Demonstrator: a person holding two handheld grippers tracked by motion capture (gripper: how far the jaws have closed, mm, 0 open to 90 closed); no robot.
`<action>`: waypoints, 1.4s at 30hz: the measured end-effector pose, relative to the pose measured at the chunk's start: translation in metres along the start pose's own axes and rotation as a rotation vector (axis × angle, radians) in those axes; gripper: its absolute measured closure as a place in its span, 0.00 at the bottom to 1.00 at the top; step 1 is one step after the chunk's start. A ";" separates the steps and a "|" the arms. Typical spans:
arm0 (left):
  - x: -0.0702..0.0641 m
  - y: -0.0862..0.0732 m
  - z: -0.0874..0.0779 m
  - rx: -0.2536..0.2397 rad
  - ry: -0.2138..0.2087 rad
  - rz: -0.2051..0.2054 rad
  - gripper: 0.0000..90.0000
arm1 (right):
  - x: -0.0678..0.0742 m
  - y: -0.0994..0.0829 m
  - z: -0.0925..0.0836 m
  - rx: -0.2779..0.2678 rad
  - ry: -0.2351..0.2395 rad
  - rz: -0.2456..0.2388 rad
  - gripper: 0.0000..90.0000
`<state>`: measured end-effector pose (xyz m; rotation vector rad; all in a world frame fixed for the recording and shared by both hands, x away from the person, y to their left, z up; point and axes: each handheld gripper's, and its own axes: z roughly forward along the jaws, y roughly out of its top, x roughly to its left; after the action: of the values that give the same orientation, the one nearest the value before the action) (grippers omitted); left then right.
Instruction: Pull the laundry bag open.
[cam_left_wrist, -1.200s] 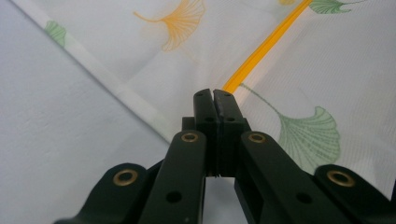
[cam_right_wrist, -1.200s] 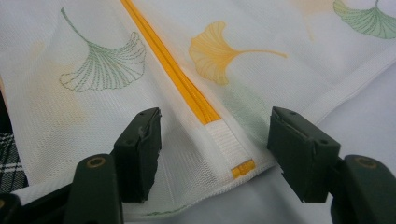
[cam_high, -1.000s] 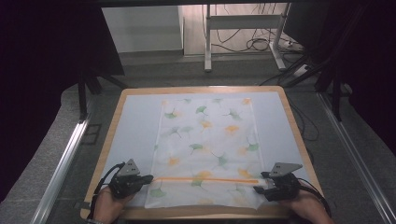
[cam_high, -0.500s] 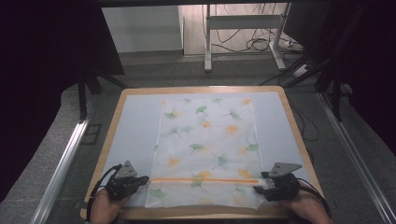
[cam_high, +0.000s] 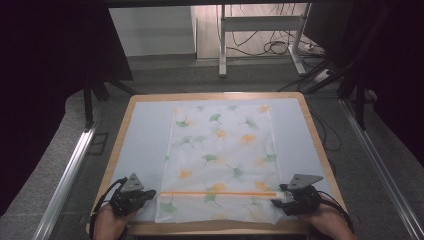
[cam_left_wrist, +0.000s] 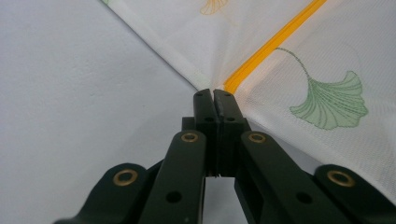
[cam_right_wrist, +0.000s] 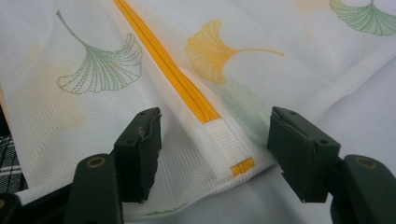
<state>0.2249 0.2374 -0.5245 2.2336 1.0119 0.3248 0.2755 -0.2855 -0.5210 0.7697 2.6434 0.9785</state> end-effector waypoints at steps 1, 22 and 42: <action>0.000 0.000 0.000 0.000 0.002 -0.001 1.00 | 0.000 0.000 0.000 0.000 0.000 0.001 0.39; 0.015 -0.011 -0.020 -0.175 0.005 -0.134 0.90 | 0.000 0.000 0.000 0.001 -0.004 0.002 0.38; 0.009 -0.006 -0.014 -0.177 0.053 -0.118 0.34 | 0.014 0.013 0.004 0.039 0.022 -0.019 0.02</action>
<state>0.2208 0.2538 -0.5185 2.0070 1.0943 0.4067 0.2709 -0.2675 -0.5159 0.7454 2.6910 0.9395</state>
